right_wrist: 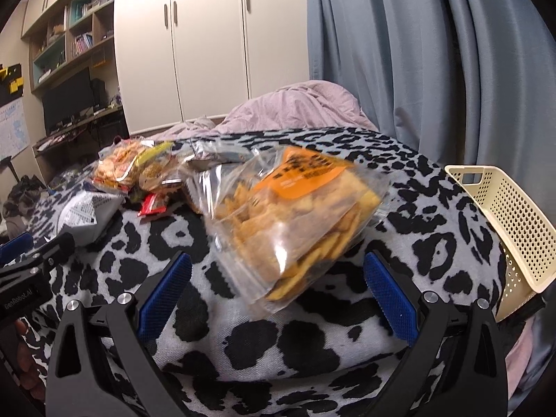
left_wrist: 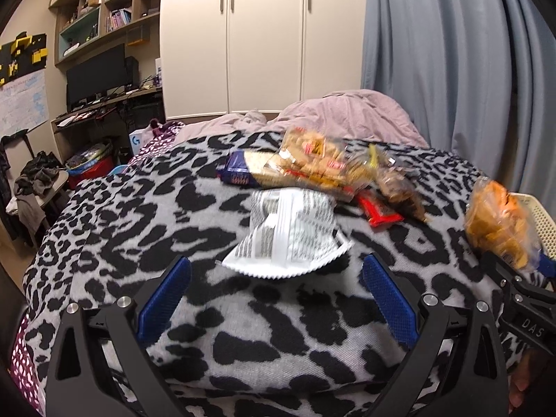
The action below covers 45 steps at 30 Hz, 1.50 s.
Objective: Organize snacks
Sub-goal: 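Move the right gripper toward the clear bag of orange-labelled crisps, then grasp the crisps bag with the right gripper while the left gripper grasps the white packet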
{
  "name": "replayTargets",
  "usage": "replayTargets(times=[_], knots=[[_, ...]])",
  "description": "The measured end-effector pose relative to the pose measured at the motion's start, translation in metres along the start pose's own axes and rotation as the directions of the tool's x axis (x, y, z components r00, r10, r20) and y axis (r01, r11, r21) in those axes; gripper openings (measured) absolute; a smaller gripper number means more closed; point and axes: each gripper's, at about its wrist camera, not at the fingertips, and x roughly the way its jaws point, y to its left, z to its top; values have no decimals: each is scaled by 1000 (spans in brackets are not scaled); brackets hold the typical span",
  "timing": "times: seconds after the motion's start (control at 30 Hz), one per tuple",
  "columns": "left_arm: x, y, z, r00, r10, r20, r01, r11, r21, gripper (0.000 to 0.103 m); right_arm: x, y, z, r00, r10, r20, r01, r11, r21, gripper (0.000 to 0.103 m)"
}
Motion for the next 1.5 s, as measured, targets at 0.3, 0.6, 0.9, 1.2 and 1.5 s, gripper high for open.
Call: replayTargets(times=[0.3,0.6,0.9,1.2,1.5], knots=[[16,3,18,995,-67,-68,63,996,-55,98,-5,-20,14,999,11,42,-11,1000,2,101],[46,2,21,988,-69,-136,60,995,-75,98,5,-25,19,997,82,14,-82,996,-26,101],[58,6,25,984,-95,-148,81,992,-98,97,4,-51,25,975,220,-38,-213,967,138,101],[56,19,24,979,-141,-145,124,985,-121,79,14,-76,34,939,336,-78,-295,899,325,101],[33,14,28,983,-165,-86,158,984,-87,70,29,-83,49,943,316,-101,-257,888,382,101]])
